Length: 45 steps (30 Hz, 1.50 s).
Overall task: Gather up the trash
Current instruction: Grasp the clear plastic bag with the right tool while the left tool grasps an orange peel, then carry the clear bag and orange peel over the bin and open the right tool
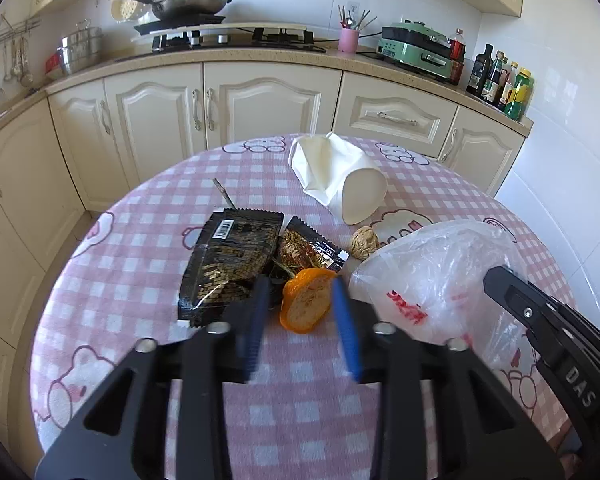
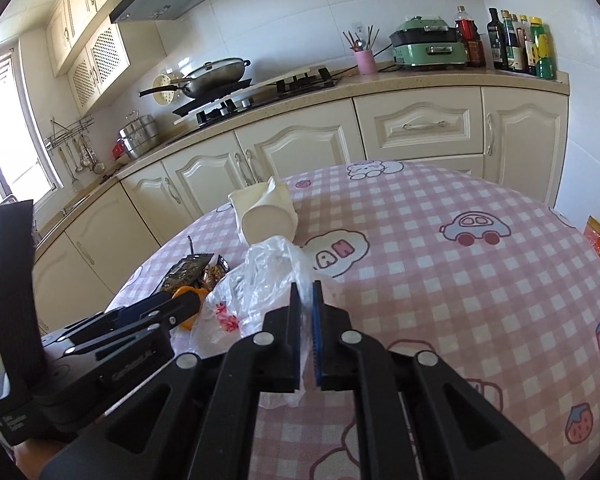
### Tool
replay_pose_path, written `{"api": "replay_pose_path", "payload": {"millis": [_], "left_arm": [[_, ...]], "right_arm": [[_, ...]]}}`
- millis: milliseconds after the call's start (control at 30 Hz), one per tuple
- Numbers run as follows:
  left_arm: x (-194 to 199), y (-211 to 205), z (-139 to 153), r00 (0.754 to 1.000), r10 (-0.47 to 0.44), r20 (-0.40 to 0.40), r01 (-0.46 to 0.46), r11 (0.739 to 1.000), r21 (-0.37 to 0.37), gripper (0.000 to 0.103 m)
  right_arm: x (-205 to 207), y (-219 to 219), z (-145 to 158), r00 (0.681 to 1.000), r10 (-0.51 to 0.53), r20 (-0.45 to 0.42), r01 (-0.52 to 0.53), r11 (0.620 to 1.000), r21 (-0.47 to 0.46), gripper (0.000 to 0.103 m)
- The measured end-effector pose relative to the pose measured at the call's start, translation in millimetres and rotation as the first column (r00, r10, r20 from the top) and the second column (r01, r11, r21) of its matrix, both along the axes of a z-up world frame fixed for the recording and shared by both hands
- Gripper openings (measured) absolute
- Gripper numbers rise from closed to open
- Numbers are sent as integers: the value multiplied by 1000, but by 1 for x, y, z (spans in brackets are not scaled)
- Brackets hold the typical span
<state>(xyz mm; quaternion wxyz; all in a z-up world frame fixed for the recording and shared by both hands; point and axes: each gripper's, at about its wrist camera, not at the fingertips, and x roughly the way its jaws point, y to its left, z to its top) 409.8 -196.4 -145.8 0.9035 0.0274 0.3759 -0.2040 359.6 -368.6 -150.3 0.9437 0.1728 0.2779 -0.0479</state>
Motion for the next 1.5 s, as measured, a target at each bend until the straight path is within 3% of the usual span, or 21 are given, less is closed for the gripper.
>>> {"api": "replay_pose_path", "payload": {"millis": [33, 133, 367, 567, 933, 1267, 1500], "left_arm": [[0, -1, -1, 1000, -2, -3, 2, 1000, 3, 11], [-6, 0, 3, 1000, -25, -5, 25, 999, -29, 8], [-25, 9, 24, 998, -52, 20, 54, 993, -108, 7], [-52, 14, 43, 994, -87, 65, 94, 988, -120, 7], [-102, 72, 84, 985, -1, 172, 28, 987, -158, 7], [-134, 185, 85, 966, 195, 170, -164, 970, -180, 7], [-147, 269, 69, 925, 356, 128, -328, 924, -197, 7]], "right_arm": [[1, 0, 0, 1000, 3, -1, -3, 1000, 0, 5], [0, 0, 0, 1000, 7, 2, -7, 1000, 2, 5], [-11, 3, 9, 999, 2, 50, -1, 1000, -19, 2], [-35, 11, 35, 992, -16, 124, 22, 998, -51, 2], [-76, 49, 89, 974, 33, 224, -8, 994, -110, 2], [-72, 168, 101, 945, 249, 211, -219, 963, -155, 2], [-60, 268, 93, 894, 418, 164, -386, 902, -193, 2]]}}
